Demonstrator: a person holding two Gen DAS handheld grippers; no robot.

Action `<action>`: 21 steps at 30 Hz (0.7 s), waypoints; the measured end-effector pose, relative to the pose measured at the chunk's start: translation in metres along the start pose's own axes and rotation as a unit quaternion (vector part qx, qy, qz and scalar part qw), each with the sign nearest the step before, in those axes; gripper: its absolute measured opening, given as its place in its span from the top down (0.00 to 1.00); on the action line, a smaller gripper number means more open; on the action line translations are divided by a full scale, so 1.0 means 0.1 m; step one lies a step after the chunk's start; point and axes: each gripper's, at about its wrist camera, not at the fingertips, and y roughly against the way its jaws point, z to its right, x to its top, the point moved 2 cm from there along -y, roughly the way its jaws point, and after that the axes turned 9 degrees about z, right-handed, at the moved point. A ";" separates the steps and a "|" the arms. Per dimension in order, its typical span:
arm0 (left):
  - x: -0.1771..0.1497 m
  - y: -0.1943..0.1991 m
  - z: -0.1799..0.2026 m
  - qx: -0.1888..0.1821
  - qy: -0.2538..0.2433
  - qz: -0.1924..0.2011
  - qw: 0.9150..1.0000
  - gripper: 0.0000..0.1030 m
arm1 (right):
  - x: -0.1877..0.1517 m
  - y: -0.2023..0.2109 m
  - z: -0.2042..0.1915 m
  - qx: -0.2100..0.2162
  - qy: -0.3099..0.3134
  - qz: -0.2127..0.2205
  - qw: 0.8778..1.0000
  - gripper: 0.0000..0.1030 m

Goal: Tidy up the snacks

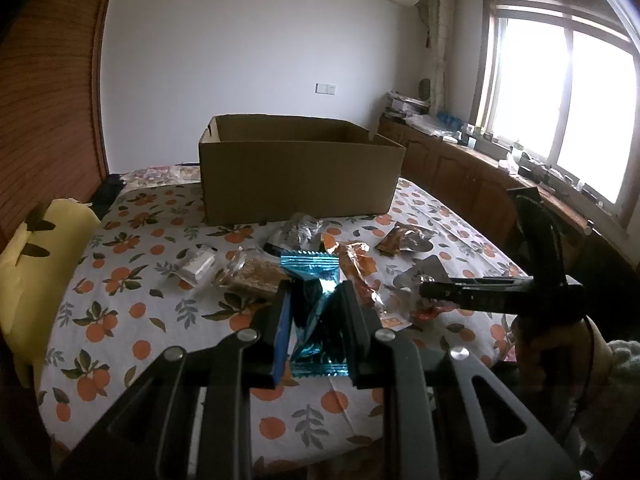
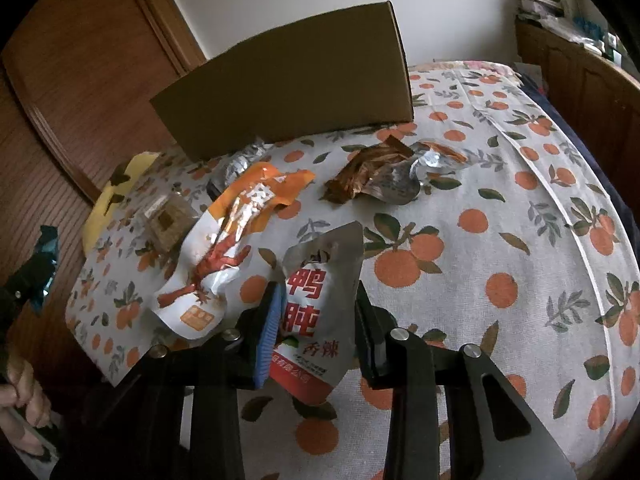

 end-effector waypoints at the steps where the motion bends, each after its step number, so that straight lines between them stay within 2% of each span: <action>1: 0.00 0.00 0.01 0.000 0.000 0.000 1.000 0.80 | 0.02 0.03 -0.01 0.005 -0.002 0.004 1.000 0.73; 3: 0.00 -0.02 0.01 -0.001 0.000 -0.001 1.000 0.80 | 0.07 0.06 -0.03 0.008 0.001 0.011 1.000 0.85; 8: 0.01 -0.05 0.00 -0.002 -0.001 -0.002 1.000 0.80 | 0.15 0.10 -0.10 0.025 0.008 0.011 1.000 0.93; 21: 0.10 -0.15 -0.03 -0.005 -0.005 0.004 1.000 0.80 | 0.35 0.24 -0.36 0.033 0.056 0.032 0.997 0.94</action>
